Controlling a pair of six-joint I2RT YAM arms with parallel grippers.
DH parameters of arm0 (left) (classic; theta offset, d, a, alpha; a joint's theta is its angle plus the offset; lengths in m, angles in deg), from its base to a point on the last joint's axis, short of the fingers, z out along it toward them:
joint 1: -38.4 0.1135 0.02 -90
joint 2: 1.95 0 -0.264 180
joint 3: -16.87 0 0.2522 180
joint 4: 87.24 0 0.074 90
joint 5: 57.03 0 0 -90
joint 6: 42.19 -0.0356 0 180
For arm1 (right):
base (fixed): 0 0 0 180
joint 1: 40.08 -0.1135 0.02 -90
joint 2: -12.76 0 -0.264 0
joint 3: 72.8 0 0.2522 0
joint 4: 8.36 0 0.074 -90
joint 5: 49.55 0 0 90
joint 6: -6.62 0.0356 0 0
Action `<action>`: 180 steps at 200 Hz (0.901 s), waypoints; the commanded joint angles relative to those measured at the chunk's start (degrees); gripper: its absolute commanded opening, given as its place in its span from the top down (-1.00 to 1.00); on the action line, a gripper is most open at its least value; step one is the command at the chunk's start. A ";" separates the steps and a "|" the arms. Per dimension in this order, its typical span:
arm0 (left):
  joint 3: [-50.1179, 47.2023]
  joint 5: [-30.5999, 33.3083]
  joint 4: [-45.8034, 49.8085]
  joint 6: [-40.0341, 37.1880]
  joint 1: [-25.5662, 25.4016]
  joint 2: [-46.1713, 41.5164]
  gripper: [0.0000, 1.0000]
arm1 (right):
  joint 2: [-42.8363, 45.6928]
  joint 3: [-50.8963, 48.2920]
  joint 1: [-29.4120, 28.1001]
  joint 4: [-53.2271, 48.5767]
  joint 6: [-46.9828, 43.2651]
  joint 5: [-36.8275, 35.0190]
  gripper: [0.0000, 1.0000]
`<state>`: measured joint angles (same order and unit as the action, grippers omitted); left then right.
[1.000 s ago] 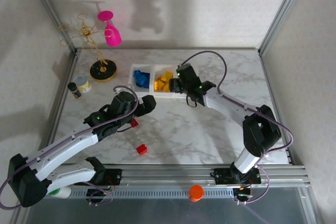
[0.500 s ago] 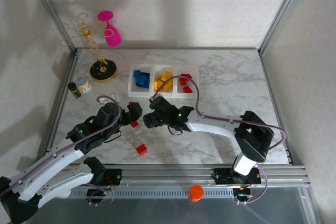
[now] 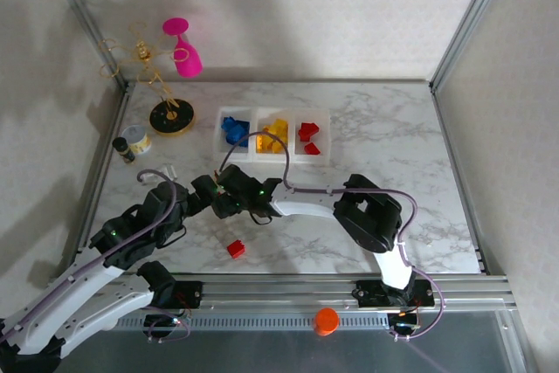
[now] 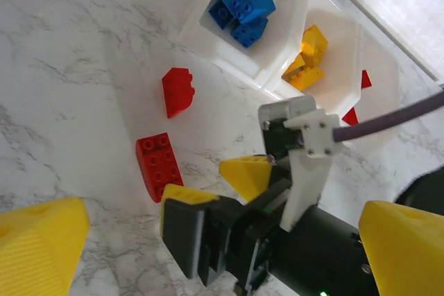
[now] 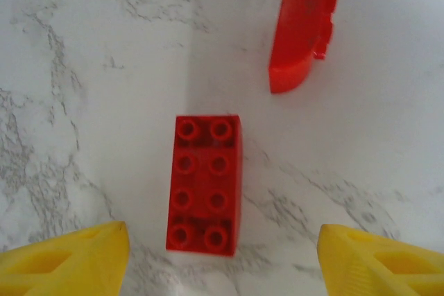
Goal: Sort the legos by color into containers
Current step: Pick up the lego from the center of the table.
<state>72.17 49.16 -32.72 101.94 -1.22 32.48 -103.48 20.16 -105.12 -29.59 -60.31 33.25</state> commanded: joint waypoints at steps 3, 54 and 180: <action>1.03 2.42 2.12 1.51 0.33 -1.47 -0.99 | -3.24 2.81 -1.25 -1.10 -2.29 0.10 -0.41; 1.69 4.50 3.88 2.20 0.31 -1.39 -0.99 | -8.09 6.39 -1.29 -2.84 -3.19 -0.80 -0.23; 2.37 3.33 1.24 1.77 0.43 0.35 -0.99 | -9.27 9.22 -1.32 -6.71 -3.09 -1.57 0.34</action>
<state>73.18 52.33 -31.02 103.58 -1.17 32.55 -113.78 30.11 -105.90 -34.55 -64.35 30.91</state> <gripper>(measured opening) 0.996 0.348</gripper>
